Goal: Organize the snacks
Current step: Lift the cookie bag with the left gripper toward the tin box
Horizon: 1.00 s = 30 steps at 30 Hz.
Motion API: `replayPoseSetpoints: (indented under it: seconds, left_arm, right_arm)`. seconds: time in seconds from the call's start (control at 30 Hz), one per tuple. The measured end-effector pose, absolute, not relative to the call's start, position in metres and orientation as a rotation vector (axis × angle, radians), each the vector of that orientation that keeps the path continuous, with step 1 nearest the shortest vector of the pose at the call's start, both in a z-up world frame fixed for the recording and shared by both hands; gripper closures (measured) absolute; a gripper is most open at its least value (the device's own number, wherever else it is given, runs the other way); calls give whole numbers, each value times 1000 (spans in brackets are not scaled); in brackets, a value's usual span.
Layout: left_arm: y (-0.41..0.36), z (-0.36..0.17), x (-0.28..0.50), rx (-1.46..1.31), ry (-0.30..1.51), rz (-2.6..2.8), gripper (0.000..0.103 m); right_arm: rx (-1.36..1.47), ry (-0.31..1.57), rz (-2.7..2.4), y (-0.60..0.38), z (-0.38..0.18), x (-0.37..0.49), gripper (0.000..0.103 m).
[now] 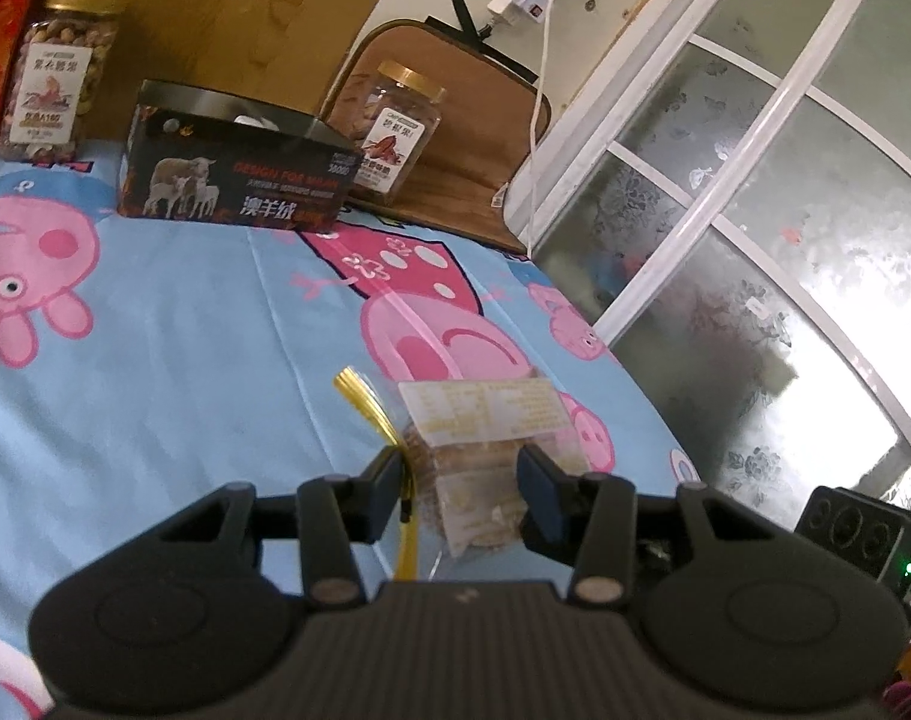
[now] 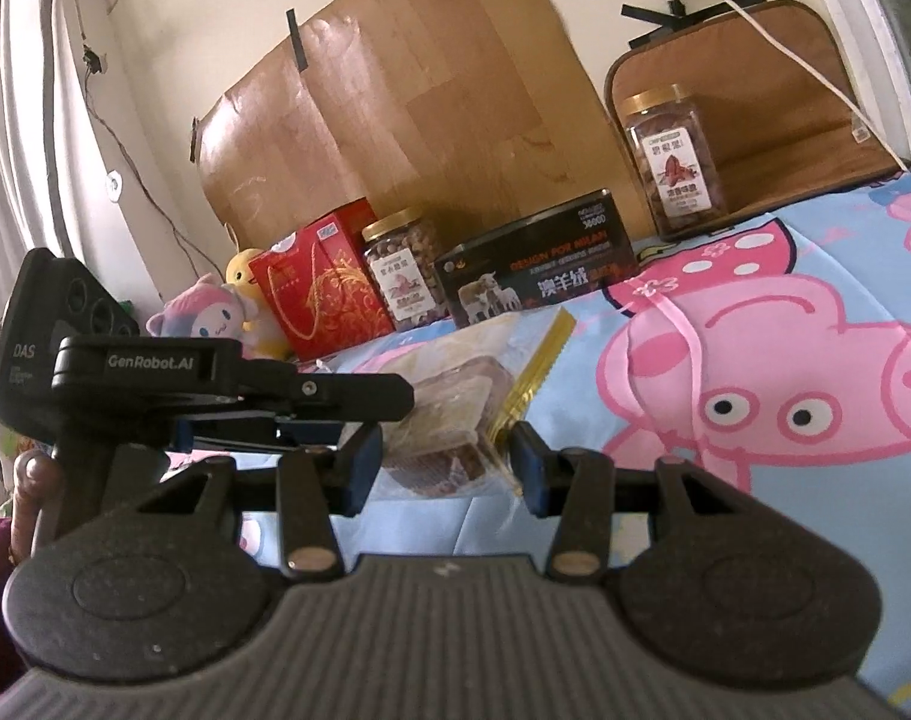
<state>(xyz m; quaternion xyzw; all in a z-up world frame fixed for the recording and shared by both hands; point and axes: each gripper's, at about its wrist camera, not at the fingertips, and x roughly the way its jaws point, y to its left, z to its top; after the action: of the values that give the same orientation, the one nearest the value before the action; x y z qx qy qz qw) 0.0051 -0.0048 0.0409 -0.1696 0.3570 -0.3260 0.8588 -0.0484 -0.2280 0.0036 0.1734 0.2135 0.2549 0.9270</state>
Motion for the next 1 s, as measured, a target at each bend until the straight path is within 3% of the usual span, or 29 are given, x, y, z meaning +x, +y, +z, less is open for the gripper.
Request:
replayPoseSetpoints:
  seconds: [1.0]
  left_arm:
    - [-37,31,29,-292,825,-665,59]
  right_arm:
    - [432,483,461,-246,-11,-35,53]
